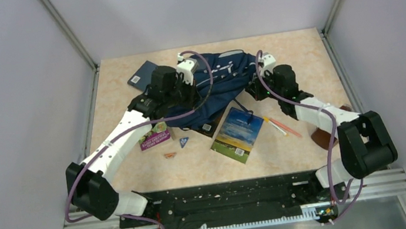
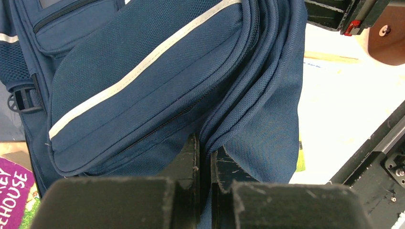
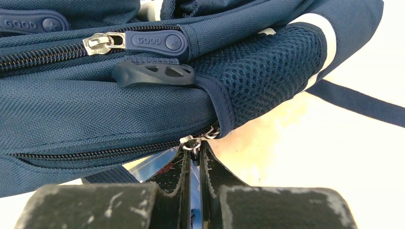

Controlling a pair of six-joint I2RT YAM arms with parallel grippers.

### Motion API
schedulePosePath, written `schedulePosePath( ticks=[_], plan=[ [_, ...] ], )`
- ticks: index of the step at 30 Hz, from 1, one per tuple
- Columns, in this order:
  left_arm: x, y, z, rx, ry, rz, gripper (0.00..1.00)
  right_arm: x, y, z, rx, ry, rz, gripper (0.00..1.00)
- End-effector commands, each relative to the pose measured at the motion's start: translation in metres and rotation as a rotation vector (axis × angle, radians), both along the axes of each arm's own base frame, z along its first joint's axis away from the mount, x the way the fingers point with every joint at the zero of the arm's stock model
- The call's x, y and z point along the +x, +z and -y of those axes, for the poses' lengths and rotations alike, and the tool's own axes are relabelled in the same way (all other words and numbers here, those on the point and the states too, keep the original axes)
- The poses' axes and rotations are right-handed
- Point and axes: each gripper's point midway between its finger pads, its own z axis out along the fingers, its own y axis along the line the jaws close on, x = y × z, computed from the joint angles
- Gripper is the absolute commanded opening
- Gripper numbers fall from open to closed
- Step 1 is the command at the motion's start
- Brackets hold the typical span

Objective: Pack the student bag
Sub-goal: Zip the student bag at the center of the board.

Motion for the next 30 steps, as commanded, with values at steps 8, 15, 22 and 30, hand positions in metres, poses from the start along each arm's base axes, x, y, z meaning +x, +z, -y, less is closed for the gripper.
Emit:
schedulePosePath(
  ticks=[8,15,22,30],
  plan=[
    [0.012,0.036,0.002,-0.101,0.048,0.081,0.00,-0.017,0.028,-0.009,-0.154,-0.055,-0.045,0.00],
    [0.013,0.032,0.005,-0.108,0.043,0.062,0.00,-0.041,0.031,-0.042,-0.159,0.013,-0.101,0.00],
    [0.013,0.031,0.006,-0.109,0.043,0.059,0.00,-0.055,0.043,-0.069,-0.124,0.074,-0.105,0.00],
    [0.012,0.031,0.006,-0.111,0.038,0.057,0.00,-0.076,0.056,-0.100,-0.023,0.157,-0.145,0.00]
  ],
)
